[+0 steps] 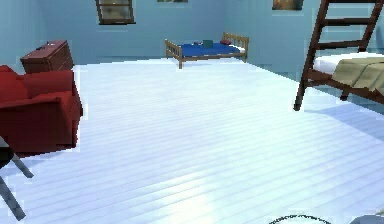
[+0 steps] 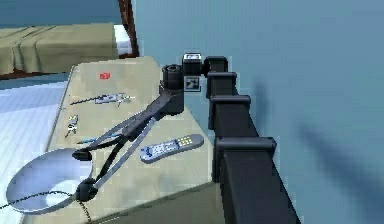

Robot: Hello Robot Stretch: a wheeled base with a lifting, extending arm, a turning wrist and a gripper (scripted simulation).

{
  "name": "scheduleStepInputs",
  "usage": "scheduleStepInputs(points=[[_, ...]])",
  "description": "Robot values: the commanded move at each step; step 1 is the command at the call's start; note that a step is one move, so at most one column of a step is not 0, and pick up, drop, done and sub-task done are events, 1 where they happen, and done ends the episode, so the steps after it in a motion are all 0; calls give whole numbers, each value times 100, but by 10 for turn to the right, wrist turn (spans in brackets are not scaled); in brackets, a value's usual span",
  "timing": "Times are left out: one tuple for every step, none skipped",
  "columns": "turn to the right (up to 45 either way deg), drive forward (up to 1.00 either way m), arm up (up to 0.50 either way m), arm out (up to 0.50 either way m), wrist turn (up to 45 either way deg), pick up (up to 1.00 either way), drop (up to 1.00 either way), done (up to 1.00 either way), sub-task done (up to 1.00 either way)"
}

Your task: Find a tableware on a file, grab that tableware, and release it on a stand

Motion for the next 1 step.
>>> scheduleStepInputs(points=[[0,0,0,0,-90,0,0,0,0]])
